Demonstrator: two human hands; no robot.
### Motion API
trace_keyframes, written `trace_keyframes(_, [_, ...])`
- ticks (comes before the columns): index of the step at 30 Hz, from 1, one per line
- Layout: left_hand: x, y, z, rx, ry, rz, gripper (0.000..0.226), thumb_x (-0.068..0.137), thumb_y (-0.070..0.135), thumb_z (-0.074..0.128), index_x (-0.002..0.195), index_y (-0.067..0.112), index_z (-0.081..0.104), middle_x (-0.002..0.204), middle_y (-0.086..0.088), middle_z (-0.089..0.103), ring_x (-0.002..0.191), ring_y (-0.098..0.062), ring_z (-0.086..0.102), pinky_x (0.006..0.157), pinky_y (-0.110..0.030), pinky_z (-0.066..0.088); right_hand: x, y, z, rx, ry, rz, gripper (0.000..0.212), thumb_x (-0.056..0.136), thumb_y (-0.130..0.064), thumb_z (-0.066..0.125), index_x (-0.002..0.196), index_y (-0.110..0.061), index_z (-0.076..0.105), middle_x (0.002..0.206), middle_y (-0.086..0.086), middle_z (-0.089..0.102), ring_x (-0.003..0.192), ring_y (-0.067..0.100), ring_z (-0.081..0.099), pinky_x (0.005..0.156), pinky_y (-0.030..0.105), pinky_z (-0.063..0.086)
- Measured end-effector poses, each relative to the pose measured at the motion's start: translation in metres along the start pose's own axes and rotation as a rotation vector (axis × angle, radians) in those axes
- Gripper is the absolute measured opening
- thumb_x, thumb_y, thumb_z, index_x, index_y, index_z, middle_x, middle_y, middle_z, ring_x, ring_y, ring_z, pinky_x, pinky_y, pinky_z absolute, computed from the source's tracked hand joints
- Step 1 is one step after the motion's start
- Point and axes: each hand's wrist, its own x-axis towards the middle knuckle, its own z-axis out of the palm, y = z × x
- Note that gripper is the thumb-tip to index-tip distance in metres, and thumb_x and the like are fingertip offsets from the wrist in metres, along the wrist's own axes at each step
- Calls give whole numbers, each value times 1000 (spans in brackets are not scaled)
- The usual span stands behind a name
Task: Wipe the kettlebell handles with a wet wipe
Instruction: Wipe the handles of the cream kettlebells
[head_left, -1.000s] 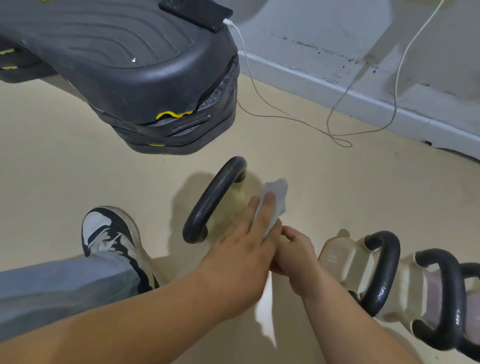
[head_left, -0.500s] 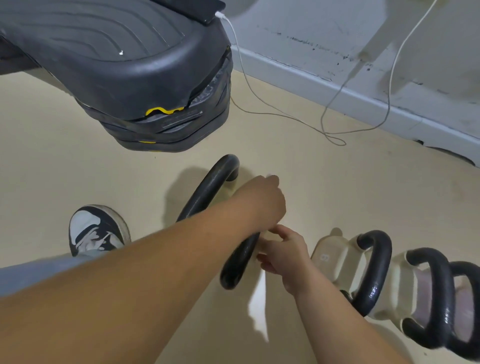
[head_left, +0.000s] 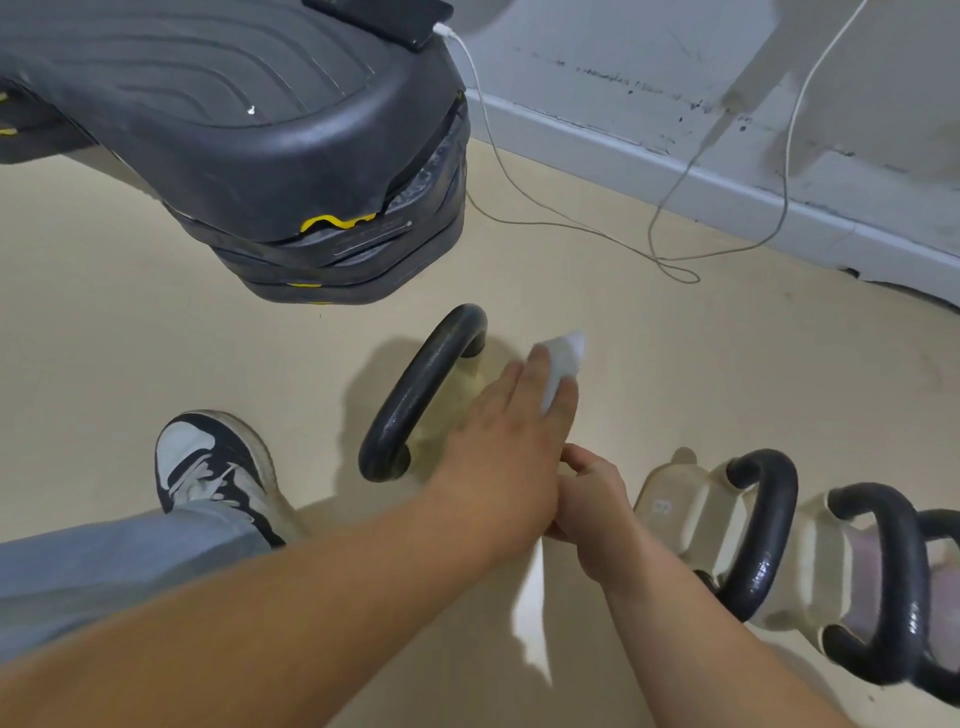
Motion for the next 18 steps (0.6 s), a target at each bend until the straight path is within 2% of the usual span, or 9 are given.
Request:
trace_keyframes(2, [35, 3, -9, -23, -28, -41, 80, 92, 12, 48, 159, 12, 4, 158, -12, 14, 139, -28, 34, 112, -36, 37, -3, -1, -1, -28, 11, -1, 39, 85, 1, 64, 120, -16, 71, 76, 10, 72, 68, 25, 62, 67, 37, 57])
trace_keyframes(3, [50, 4, -14, -35, -76, -73, 70, 93, 13, 47, 156, 9, 16, 152, -12, 29, 129, -28, 46, 104, -37, 45, -5, -3, -1, -35, 11, 4, 33, 86, -2, 68, 116, -16, 72, 77, 8, 71, 68, 24, 62, 66, 35, 57])
trace_keyframes(5, [70, 7, -21, -47, -181, -130, 39, 96, 17, 46, 135, 10, 46, 138, -9, 46, 116, -28, 56, 94, -38, 51, -8, -7, -2, -25, -3, 13, 26, 87, -8, 75, 109, -21, 72, 79, 8, 70, 70, 24, 61, 65, 35, 55])
trace_keyframes(7, [74, 8, -21, 4, -208, -131, 29, 97, 18, 46, 125, 13, 52, 132, -9, 48, 112, -28, 58, 91, -38, 51, -6, -7, -2, -21, 1, 29, 25, 85, -6, 75, 105, -21, 73, 78, 10, 68, 69, 26, 60, 66, 36, 54])
trace_keyframes(10, [54, 10, -9, 246, -155, -25, 55, 93, 21, 45, 146, 8, 37, 150, -14, 31, 134, -34, 38, 111, -43, 37, -4, -4, -2, -42, 26, 51, 35, 83, 0, 62, 112, -17, 73, 74, 9, 70, 66, 24, 62, 66, 35, 57])
trace_keyframes(12, [31, 11, -7, 382, -131, 4, 67, 95, 23, 46, 155, 7, 23, 163, -16, 1, 150, -41, 3, 123, -47, 13, -8, -3, -7, -24, -2, 58, 38, 85, -2, 59, 117, -16, 74, 73, 5, 71, 66, 23, 63, 73, 38, 60])
trace_keyframes(14, [8, 13, -8, 467, -132, 55, 65, 99, 24, 41, 158, 8, 19, 164, -17, -21, 149, -44, -21, 123, -51, -4, -13, 1, -13, 31, -51, 89, 32, 90, -13, 66, 119, -20, 75, 89, 3, 79, 75, 23, 72, 85, 41, 62])
trace_keyframes(16, [-13, 14, -8, 574, -158, 148, 60, 102, 28, 34, 158, 8, 23, 163, -20, -24, 146, -44, -29, 121, -53, -12, -19, 6, -13, 124, -25, 153, 30, 95, -23, 64, 124, -17, 72, 108, 9, 80, 90, 27, 78, 84, 42, 64])
trace_keyframes(18, [-30, 13, -6, 603, -170, 211, 57, 104, 30, 31, 156, 8, 27, 165, -22, -17, 147, -42, -31, 118, -52, -19, -28, 9, -11, 222, 57, 174, 26, 98, -23, 59, 118, -10, 69, 106, 16, 78, 90, 31, 77, 84, 46, 65])
